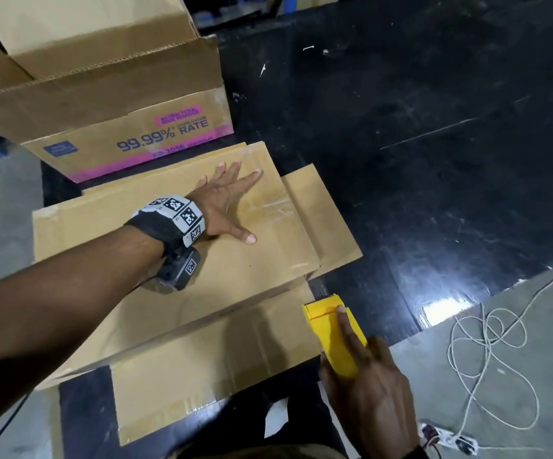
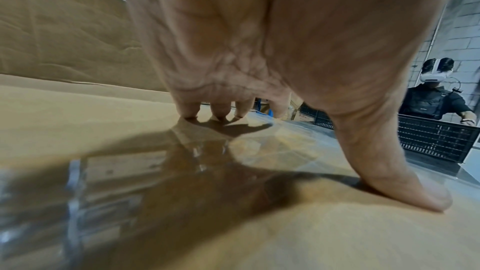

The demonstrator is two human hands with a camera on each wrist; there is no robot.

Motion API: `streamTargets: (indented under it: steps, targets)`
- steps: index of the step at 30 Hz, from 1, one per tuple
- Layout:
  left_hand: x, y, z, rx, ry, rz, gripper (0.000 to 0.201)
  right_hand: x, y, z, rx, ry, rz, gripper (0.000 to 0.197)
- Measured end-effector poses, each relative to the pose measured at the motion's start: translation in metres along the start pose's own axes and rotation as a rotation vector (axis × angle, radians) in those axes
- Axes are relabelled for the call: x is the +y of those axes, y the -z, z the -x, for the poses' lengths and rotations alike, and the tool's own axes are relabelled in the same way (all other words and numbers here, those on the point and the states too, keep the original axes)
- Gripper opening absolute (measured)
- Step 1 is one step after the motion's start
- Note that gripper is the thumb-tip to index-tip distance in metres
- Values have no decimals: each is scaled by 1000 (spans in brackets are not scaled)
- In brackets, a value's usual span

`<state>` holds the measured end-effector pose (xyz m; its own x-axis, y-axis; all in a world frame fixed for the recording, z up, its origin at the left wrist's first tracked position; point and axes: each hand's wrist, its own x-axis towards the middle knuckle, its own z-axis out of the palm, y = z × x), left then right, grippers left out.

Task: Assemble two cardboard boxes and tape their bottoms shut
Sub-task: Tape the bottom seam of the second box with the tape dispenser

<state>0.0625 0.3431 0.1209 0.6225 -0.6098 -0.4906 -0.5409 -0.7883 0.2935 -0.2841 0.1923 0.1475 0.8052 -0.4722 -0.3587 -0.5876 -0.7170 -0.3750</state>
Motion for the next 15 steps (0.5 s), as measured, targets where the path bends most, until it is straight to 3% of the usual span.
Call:
streamTargets:
  steps: [5,7,9,12,15]
  targets:
    - [4,-3,8,24,-69,-55,115,5,-21,-30,-63,64,26,83]
    - [12,-11,17,99,-263,-65,95,3,-23,-41,-62,72,38,79]
    - [27,-29,28,94,-431,-46,76,1,-24,-45,-87,79,42,77]
    - [45,-57,37,3,-373,-207,79,2,-32,-55,-48,83,40,74]
    - [50,-64,37,13,-280,-295,104,13,-47,-59,-138,65,99,61]
